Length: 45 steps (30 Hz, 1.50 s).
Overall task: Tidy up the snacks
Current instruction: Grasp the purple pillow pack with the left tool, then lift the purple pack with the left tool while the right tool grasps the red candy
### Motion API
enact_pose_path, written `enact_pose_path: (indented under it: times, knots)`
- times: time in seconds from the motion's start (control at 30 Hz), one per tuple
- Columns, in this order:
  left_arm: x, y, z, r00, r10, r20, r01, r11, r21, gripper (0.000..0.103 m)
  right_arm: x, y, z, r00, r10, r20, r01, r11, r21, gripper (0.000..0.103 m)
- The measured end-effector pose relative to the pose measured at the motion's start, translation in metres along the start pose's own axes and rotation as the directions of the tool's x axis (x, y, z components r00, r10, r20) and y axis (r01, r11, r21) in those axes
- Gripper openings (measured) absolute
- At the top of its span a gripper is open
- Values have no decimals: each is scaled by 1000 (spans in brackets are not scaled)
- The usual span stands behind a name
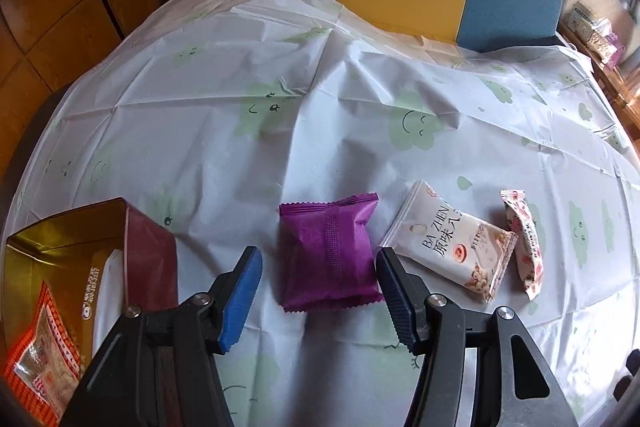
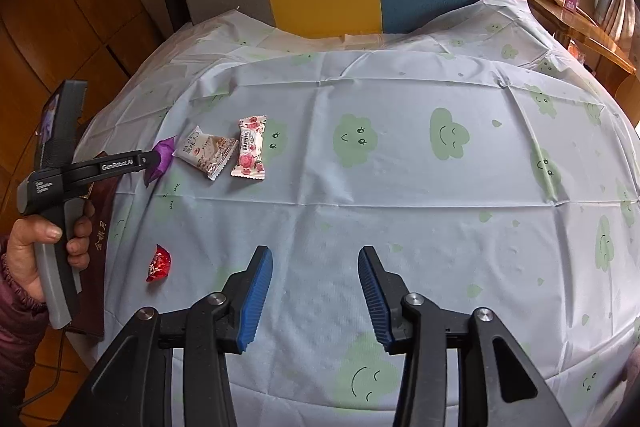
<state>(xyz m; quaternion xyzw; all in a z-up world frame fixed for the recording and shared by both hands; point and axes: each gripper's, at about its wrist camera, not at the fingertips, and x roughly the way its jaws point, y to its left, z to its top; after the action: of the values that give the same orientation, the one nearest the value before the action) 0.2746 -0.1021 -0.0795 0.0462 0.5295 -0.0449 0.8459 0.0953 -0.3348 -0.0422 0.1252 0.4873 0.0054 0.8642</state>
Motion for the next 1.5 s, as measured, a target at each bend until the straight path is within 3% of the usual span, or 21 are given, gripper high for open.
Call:
enact_pose_path:
  times: [0.03,0.17,0.43,0.57,0.97,1.13,1.2,1.3,1.5]
  knots:
    - [6,0,1,1000,-14,-13,14,1000,0,45,0,0,0,1000,3,0,-3,1000,5,46]
    - [5,0,-2,998,-56,12,56,998,-2,38,0,-1,1,1000,-1,2,1,1000,6,46]
    - [-53,-18,-47,992,-95,88,85,990,109,38,0,0,0,1000,-6,5,6,1000,3,46]
    - [-73,-21,-84,989,-126,71,115,983,145,38,0,0,0,1000,-13,2,13,1000,2,46]
    - [-109,-22,-178,988,-149,51,136,971,196,38,3,-2,-3,999,-52,1,52,999,-6,46]
    - [-96,-25,-205,988,-154,-2,151,970,189,39,5,1,-5,998,-59,-8,58,998,-24,46]
    - [-92,-23,-210,987,-159,28,152,973,175,42,8,4,-7,998,-57,-19,56,998,-39,46]
    - [-91,-24,-213,987,-153,43,142,972,189,43,12,10,-10,999,-23,-38,21,998,-59,46]
    - [-91,-22,-217,981,-177,79,159,968,194,44,21,25,-16,983,157,-93,-162,986,-46,45]
